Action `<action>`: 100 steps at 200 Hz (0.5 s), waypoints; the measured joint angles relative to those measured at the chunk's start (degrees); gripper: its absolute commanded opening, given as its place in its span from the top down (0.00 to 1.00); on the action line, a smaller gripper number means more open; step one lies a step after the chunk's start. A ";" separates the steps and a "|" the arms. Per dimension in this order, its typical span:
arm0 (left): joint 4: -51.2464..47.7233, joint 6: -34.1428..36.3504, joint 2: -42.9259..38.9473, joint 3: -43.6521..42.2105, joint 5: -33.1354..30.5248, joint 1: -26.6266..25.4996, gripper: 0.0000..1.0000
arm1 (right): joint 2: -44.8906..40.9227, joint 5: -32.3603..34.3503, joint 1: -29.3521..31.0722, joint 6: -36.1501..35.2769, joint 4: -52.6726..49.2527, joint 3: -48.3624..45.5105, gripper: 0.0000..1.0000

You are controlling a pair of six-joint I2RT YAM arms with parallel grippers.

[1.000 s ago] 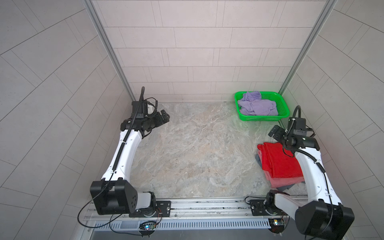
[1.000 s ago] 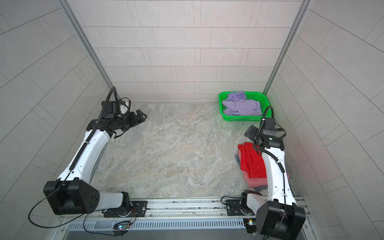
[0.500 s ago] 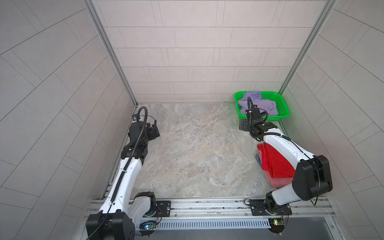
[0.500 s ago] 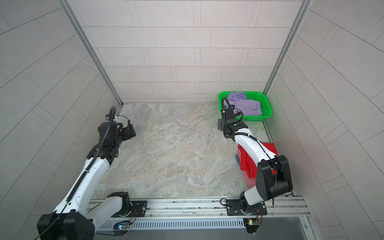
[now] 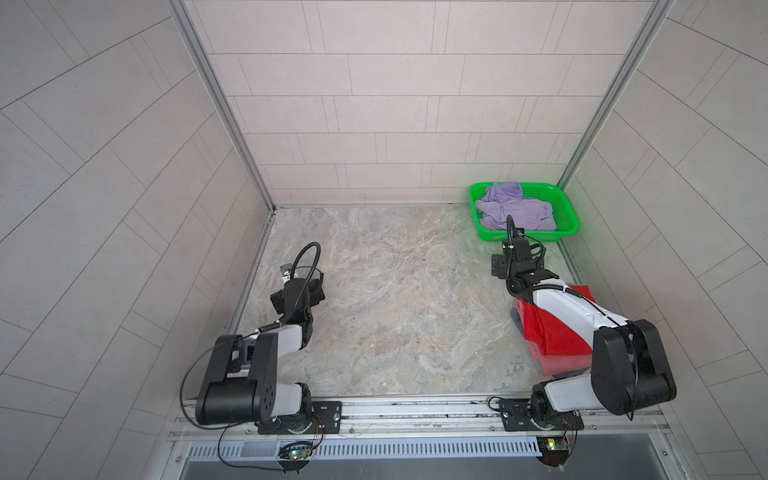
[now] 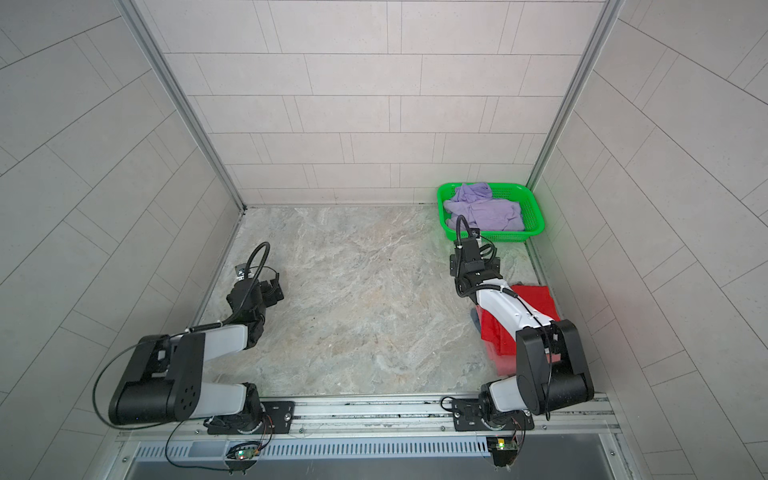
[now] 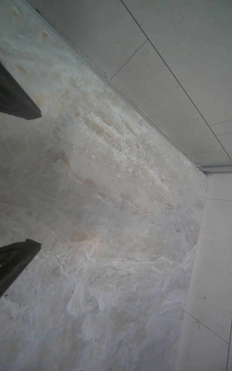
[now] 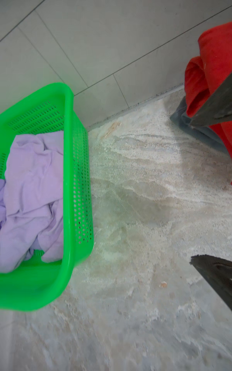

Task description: Fold and stack the t-shirts

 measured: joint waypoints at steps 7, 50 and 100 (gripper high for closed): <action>1.18 0.66 1.53 0.50 1.03 -0.02 0.00 | -0.57 -0.11 -1.38 0.07 0.92 -1.11 0.01; 9.27 3.48 7.43 1.29 6.12 -0.39 0.00 | -4.02 -1.46 -6.56 -1.68 16.98 -14.40 0.01; 10.97 4.79 7.63 1.70 7.02 -0.81 0.00 | 1.84 -5.20 -7.87 -2.34 37.94 -23.30 0.00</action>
